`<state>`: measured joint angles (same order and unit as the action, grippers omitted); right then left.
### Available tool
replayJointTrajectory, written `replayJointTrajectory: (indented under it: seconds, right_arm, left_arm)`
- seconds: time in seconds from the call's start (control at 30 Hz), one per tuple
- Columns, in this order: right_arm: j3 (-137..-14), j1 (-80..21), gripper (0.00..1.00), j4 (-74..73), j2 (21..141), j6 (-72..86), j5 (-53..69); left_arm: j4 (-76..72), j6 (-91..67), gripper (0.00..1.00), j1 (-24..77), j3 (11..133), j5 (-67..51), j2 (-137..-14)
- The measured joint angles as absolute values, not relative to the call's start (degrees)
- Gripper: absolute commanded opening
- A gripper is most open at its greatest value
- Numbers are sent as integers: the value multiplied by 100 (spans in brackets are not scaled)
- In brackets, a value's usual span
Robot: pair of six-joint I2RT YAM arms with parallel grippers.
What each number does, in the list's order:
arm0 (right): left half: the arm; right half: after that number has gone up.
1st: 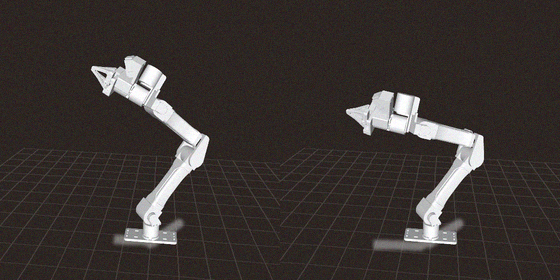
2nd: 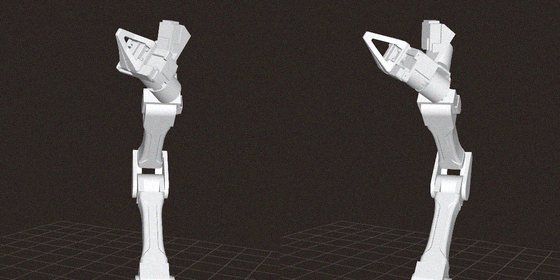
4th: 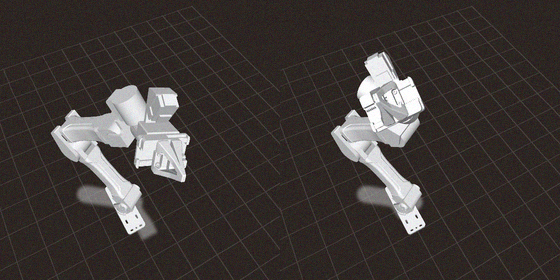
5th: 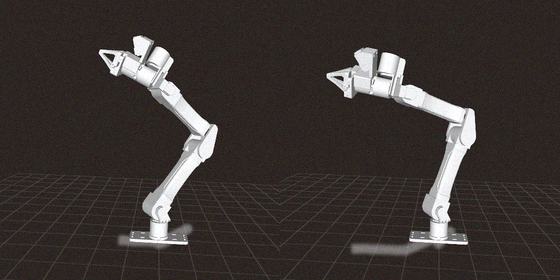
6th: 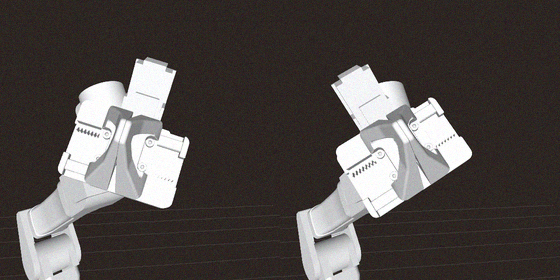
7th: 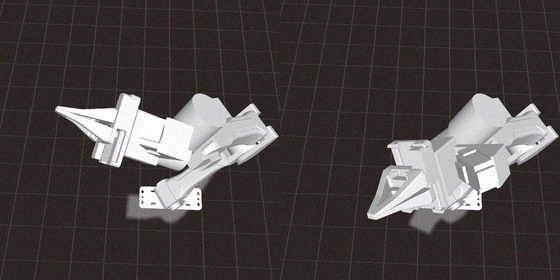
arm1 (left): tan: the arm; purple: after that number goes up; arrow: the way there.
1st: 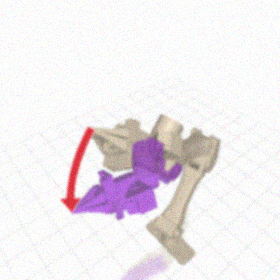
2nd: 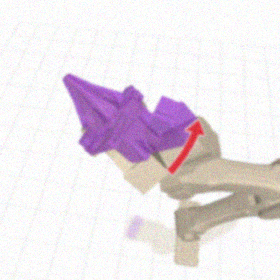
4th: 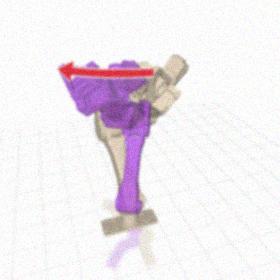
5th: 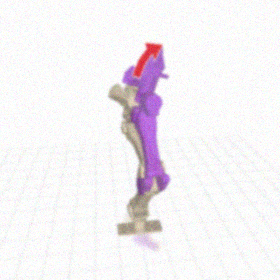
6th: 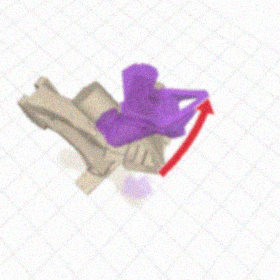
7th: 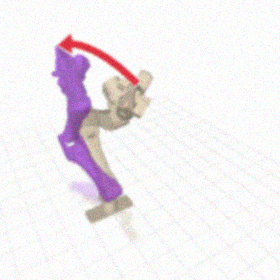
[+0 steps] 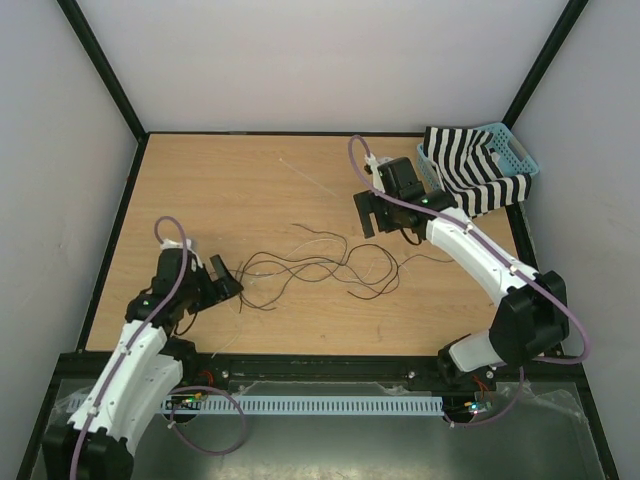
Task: Zip-tie the wires
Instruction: Straighten the cable at the center of the board.
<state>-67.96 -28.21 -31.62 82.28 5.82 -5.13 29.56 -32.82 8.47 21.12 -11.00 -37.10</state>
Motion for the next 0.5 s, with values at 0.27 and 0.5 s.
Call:
replayJointTrajectory:
  seconds: [0.27, 0.5]
  right_arm:
    - [-7349, -2821, 90, -2504, 8921, 580, -180]
    - [-8941, -2829, 89, -1994, 10855, 556, 121]
  left_arm:
    - [2980, -3133, 99, 816, 3551, 47, -3129]
    - [2862, -2816, 99, 819, 4508, 174, -3120]
